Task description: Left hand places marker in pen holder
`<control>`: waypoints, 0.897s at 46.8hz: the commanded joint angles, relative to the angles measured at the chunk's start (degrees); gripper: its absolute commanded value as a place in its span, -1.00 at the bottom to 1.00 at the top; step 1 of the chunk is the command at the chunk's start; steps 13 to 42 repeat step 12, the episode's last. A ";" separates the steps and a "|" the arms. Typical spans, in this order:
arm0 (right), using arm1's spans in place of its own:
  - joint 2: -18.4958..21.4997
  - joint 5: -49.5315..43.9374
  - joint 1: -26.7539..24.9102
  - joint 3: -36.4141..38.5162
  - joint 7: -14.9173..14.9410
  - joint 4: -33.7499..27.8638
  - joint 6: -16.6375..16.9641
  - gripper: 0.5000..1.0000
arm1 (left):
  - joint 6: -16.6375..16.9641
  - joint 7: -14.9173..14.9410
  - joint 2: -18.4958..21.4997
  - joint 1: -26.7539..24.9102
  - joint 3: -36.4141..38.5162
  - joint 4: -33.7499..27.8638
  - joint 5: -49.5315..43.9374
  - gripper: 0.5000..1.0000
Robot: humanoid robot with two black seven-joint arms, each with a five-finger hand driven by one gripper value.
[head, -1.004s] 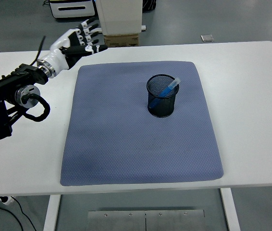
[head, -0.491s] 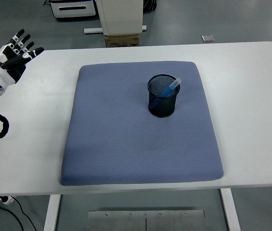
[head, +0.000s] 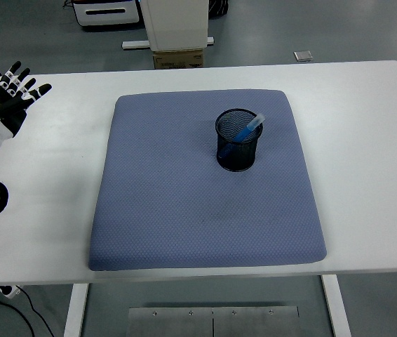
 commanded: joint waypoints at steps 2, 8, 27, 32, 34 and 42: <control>0.00 0.06 -0.08 -0.05 0.00 -0.05 0.00 1.00 | 0.00 0.00 0.00 -0.05 -0.02 -0.05 0.00 1.00; 0.00 0.15 -0.08 0.04 0.00 -0.05 0.00 1.00 | -0.09 0.00 0.00 0.04 -0.02 -0.04 0.09 1.00; 0.00 0.42 0.00 0.30 -0.09 0.04 0.09 1.00 | -0.18 0.00 0.09 0.04 -0.02 -0.05 0.09 1.00; 0.00 0.42 0.00 0.30 -0.09 0.04 0.09 1.00 | -0.18 0.00 0.09 0.04 -0.02 -0.05 0.09 1.00; 0.00 0.42 0.00 0.30 -0.09 0.04 0.09 1.00 | -0.18 0.00 0.09 0.04 -0.02 -0.05 0.09 1.00; 0.00 0.42 0.00 0.30 -0.09 0.04 0.09 1.00 | -0.18 0.00 0.09 0.04 -0.02 -0.05 0.09 1.00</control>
